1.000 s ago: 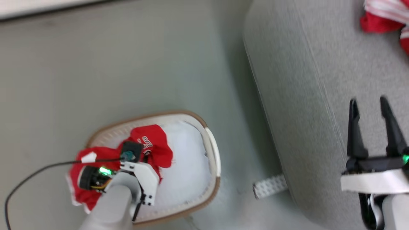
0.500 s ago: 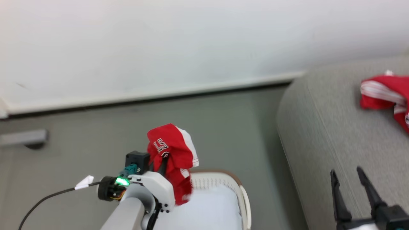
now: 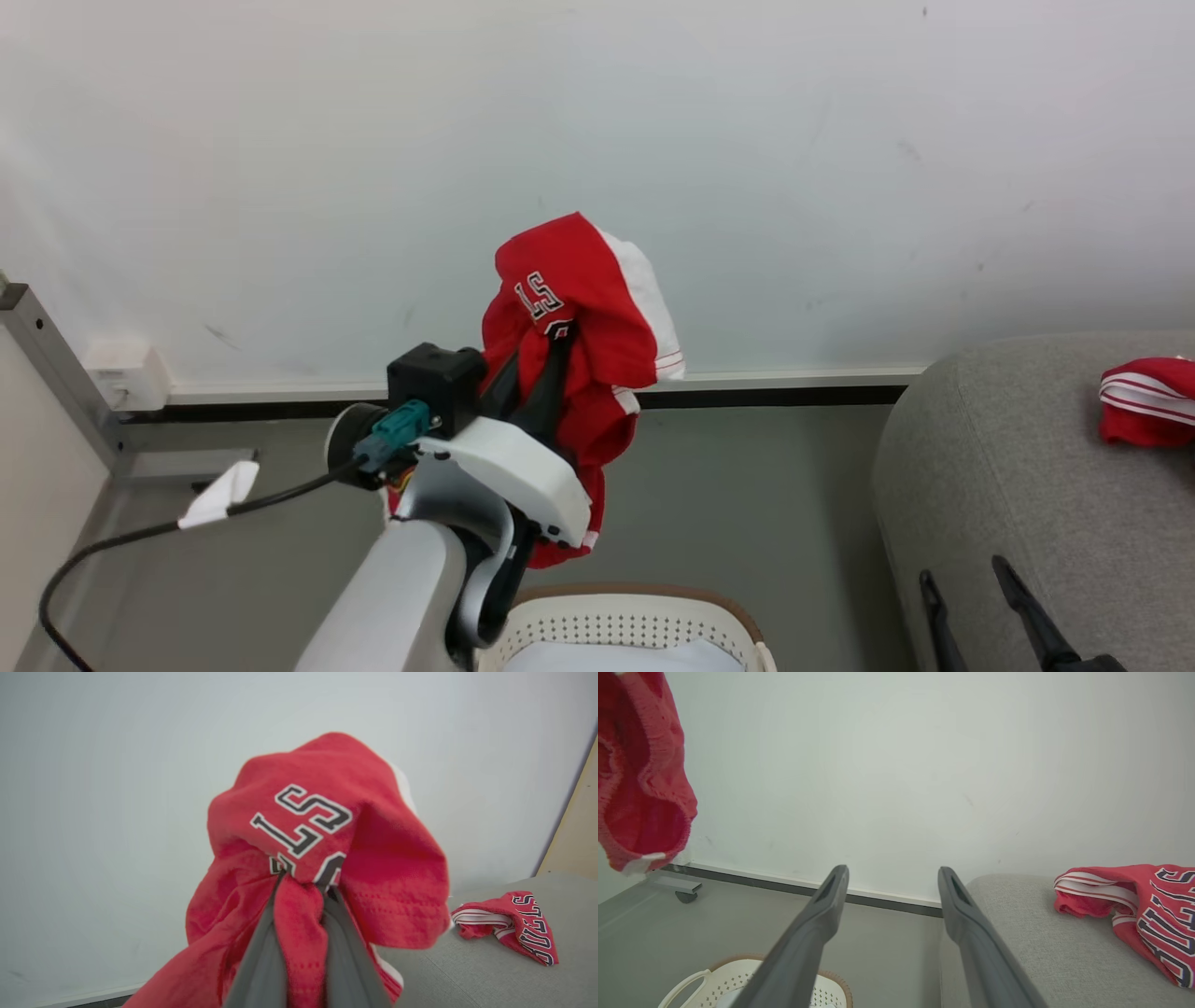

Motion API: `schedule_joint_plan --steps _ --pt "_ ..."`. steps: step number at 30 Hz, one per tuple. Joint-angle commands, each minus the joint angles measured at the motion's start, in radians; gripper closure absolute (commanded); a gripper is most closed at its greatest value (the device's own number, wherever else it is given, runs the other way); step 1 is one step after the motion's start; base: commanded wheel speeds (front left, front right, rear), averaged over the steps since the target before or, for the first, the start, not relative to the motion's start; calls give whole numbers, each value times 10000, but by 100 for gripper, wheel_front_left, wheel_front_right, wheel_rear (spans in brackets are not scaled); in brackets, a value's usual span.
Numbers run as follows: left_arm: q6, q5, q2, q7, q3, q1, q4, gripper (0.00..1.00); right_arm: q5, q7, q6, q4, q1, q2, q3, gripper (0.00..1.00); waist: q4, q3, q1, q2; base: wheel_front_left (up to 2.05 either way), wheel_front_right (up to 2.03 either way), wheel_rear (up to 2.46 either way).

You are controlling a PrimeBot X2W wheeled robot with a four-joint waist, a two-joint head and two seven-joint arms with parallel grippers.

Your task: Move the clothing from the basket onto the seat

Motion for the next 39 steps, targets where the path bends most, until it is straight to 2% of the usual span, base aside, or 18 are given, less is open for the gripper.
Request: schedule_joint_plan --steps 1,8,14,21,28,39 --pt "32 -68 64 163 -36 146 -332 100 -3 -14 -22 -48 143 -27 127 0 32 -46 4 0 0 0 0" --pt "111 96 238 1078 -273 -1 -1732 100 -28 18 -22 -333 231 -27 1067 0 13 -71 4 0 0 0 0" --pt "145 129 211 1364 -484 -111 -2145 100 -126 99 -22 -752 94 -58 1853 0 -5 -4 4 0 0 0 0" --pt "178 40 126 1435 -798 -225 -2340 100 89 389 -22 -1018 -667 -444 3098 0 93 66 4 0 0 0 0" --pt "189 -88 69 1362 -1089 -244 -2184 100 222 439 -24 -126 -2124 -353 4191 0 301 61 4 0 0 0 0" --pt "236 -373 -4 1315 -1661 -364 -2150 100 656 -25 -22 2538 -4304 -22 4737 0 555 52 4 0 0 0 0"
